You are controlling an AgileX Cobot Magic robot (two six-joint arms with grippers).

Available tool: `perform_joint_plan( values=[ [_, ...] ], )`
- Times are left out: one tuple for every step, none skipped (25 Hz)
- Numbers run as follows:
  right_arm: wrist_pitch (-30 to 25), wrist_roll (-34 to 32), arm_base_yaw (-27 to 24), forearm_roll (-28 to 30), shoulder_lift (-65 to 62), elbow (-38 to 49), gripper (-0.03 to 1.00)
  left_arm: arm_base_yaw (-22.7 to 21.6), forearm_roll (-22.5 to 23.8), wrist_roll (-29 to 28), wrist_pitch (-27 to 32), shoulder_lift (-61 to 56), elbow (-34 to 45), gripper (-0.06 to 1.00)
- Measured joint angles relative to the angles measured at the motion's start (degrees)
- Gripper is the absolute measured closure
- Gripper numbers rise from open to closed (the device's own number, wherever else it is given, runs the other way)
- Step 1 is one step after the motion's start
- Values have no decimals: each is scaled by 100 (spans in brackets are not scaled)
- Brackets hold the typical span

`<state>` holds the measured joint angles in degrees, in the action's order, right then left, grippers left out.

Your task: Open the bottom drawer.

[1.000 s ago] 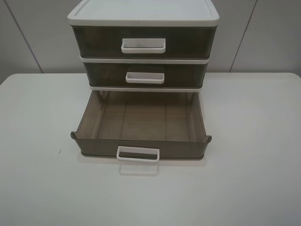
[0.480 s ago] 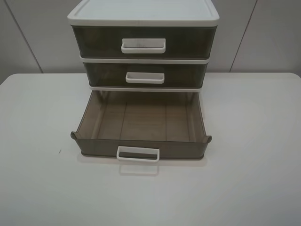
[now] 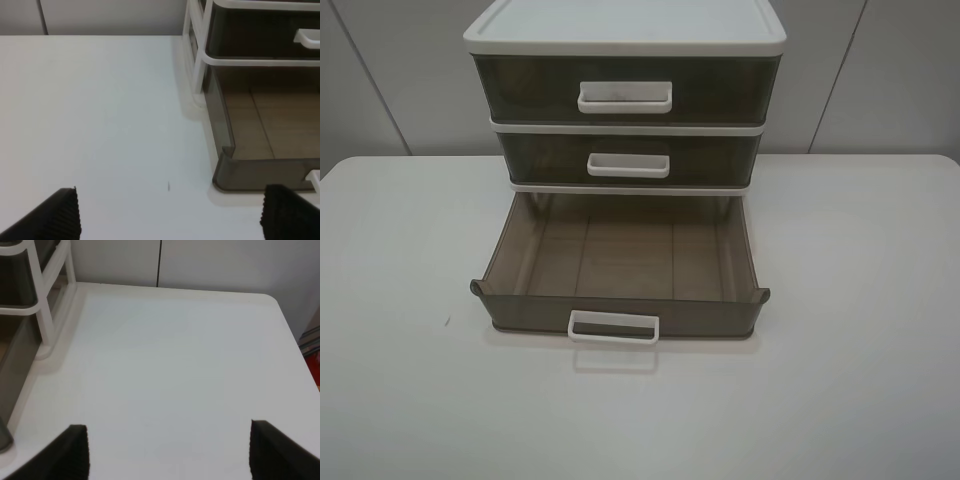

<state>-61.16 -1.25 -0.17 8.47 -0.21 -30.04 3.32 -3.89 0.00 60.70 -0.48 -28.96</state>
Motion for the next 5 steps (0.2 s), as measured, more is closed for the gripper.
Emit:
perform_joint_plan(
  values=[
    [0,0,0,0,0,0,31,0,0,0,0,0,0,20],
    [0,0,0,0,0,0,31,0,0,0,0,0,0,20],
    [0,0,0,0,0,0,31,0,0,0,0,0,0,20],
    [0,0,0,0,0,0,31,0,0,0,0,0,0,20],
    [0,0,0,0,0,0,31,0,0,0,0,0,0,20]
  ],
)
